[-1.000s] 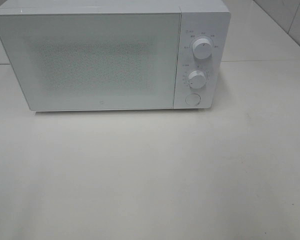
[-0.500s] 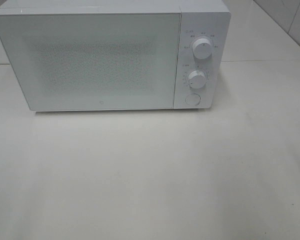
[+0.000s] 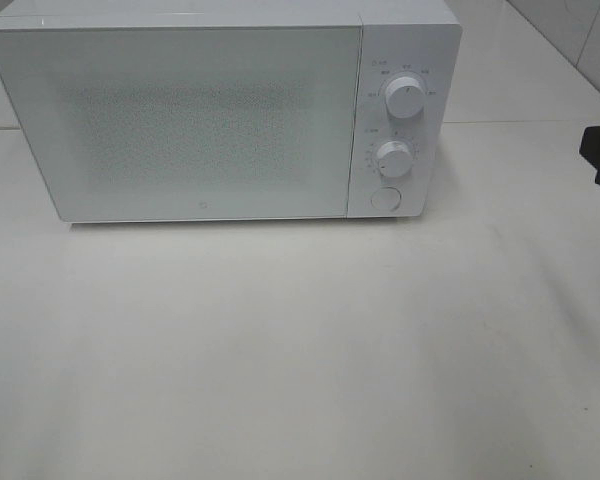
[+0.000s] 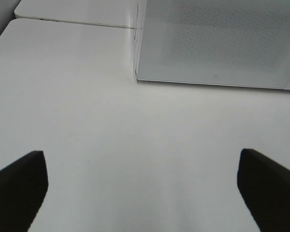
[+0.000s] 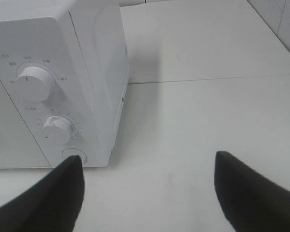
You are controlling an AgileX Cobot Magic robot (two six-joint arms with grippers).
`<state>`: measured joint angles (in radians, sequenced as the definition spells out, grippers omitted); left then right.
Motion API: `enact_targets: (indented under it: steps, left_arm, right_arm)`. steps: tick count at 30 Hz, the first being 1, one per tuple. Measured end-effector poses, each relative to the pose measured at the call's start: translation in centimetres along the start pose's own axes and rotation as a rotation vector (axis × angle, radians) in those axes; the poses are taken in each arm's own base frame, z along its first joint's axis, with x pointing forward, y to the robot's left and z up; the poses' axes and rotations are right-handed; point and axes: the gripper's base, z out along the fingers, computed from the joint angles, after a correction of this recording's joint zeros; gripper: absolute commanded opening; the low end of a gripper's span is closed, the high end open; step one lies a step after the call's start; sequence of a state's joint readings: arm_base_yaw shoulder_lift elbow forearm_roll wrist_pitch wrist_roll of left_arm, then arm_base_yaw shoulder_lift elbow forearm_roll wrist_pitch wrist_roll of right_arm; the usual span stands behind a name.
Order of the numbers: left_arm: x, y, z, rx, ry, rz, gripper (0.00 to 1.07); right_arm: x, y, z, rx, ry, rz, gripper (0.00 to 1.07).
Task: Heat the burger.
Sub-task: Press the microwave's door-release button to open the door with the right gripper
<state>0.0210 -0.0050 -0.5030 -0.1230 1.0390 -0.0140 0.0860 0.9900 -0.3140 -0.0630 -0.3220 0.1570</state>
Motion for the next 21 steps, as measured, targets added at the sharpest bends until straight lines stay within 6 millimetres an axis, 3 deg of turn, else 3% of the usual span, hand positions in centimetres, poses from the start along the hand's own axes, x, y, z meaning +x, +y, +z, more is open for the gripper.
enact_targets:
  steps: [7,16,21]
  left_arm:
    - [0.0,0.0,0.0,0.000,0.000,0.000,1.00]
    - [0.0,0.0,0.0,0.000,0.000,0.000,1.00]
    - [0.0,0.0,0.0,0.000,0.000,0.000,1.00]
  right_arm:
    - [1.4,-0.2,2.1,0.000,-0.048,-0.007,0.74]
    - [2.8,-1.1,3.3,0.075,-0.074,0.019,0.74]
    - [3.5,-0.4,3.8,0.072,-0.046,0.017,0.74]
